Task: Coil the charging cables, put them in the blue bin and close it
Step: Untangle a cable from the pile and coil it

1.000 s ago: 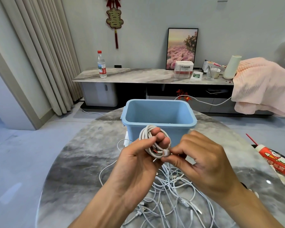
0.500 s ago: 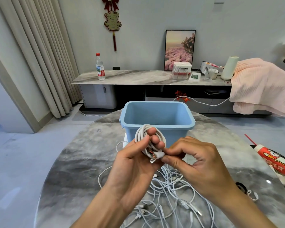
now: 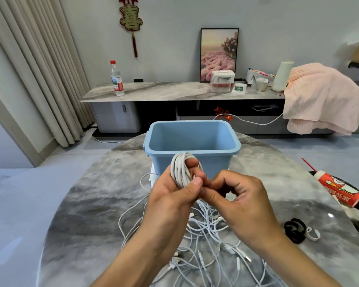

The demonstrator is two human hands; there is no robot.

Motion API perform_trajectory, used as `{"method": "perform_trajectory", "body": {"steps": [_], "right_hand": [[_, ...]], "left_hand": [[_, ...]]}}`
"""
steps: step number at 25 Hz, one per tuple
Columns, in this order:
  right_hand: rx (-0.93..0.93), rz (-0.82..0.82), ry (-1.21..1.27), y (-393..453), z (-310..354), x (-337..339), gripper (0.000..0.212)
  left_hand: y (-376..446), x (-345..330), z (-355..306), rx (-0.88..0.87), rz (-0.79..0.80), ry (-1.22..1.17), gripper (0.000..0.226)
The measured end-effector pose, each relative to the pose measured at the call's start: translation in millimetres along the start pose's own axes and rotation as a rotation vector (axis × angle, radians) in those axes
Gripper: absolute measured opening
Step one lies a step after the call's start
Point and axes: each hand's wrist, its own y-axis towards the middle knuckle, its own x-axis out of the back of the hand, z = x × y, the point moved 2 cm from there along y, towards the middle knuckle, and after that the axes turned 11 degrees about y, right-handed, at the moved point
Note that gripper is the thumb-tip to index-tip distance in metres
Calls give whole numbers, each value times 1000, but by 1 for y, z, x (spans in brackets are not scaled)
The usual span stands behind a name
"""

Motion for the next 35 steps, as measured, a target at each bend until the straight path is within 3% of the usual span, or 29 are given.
{"method": "perform_trajectory", "body": {"steps": [3,5,7,9,11,16,20,28,35], "right_hand": [[23,59,-77,10,15,13,18],[-41,108,-3,17,15,27,39],[-195,302,197,15,8,25,67],[-302,410,400,8,3,16,71],[-315,415,407,4,6,9,71],[-164,280,-65,-9,2,-16,71],[-161,204,-39,-16,-3,-24,62],[-175,78,-7,-31,-11,-55,56],[-156,31,111,-31,-14,-59,53]], "left_hand": [[5,8,-8,120,100,-168,32],[4,8,-10,197,218,-248,37],[1,7,-9,264,328,-237,38],[-1,5,-11,300,361,-205,33],[-2,4,-16,312,278,-143,28],[-1,0,-11,324,24,-184,26],[4,8,-5,369,-59,-116,42],[4,11,4,399,-511,112,39],[1,6,2,363,-522,132,43]]}}
